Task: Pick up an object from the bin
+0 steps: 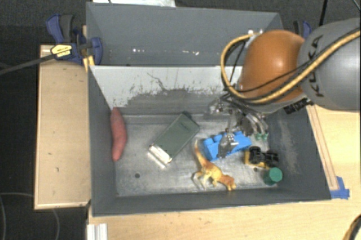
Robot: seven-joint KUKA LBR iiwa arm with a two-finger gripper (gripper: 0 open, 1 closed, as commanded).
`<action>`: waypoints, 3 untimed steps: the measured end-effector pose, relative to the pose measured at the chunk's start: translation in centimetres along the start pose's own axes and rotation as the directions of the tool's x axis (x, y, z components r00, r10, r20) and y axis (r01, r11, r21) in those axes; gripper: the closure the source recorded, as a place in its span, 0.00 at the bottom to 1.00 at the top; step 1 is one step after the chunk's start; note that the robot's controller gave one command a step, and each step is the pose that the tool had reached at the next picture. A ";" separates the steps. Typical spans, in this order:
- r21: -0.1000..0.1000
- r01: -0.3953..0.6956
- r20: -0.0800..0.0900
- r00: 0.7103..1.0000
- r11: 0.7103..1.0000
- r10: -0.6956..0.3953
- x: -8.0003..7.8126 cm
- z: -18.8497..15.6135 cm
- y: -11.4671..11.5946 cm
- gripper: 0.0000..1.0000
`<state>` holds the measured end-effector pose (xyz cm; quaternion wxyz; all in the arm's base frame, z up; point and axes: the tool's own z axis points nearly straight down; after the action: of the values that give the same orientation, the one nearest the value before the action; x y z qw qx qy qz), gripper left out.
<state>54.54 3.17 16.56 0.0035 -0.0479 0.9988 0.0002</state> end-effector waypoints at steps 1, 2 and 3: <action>-0.001 0.091 -0.006 0.996 0.996 -0.091 -1.0 0.7 -6.1 0.00; -0.001 0.038 -0.003 0.999 0.999 -0.038 0.0 1.8 -5.1 0.00; 0.000 0.252 -0.002 0.968 0.968 -0.252 -0.7 7.3 -5.2 0.00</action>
Offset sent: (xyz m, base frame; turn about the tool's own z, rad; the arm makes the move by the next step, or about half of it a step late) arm -0.0003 -0.0474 -0.0245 -0.0248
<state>55.79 -1.95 9.30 0.0023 -0.1743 0.9847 -0.0004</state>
